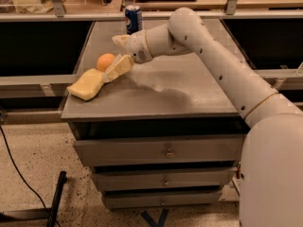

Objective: Move orange near sponge

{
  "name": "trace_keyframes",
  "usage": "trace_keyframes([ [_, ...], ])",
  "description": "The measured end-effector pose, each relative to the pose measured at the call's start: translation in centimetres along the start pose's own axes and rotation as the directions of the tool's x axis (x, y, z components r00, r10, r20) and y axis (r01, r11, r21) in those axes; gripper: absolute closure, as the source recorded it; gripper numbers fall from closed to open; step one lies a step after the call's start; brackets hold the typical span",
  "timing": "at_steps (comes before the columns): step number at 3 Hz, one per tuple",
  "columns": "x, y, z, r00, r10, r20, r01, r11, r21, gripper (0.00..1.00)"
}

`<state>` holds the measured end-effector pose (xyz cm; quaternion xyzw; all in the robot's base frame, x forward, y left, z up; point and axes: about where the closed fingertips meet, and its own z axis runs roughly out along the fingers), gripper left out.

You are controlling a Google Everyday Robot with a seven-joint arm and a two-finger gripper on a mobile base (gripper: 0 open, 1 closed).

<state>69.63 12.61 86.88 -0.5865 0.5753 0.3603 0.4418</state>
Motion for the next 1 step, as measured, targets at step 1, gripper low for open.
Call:
trace_keyframes([
  [1, 0.00, 0.00, 0.01, 1.000, 0.000, 0.000, 0.000, 1.0000, 0.000, 0.00],
])
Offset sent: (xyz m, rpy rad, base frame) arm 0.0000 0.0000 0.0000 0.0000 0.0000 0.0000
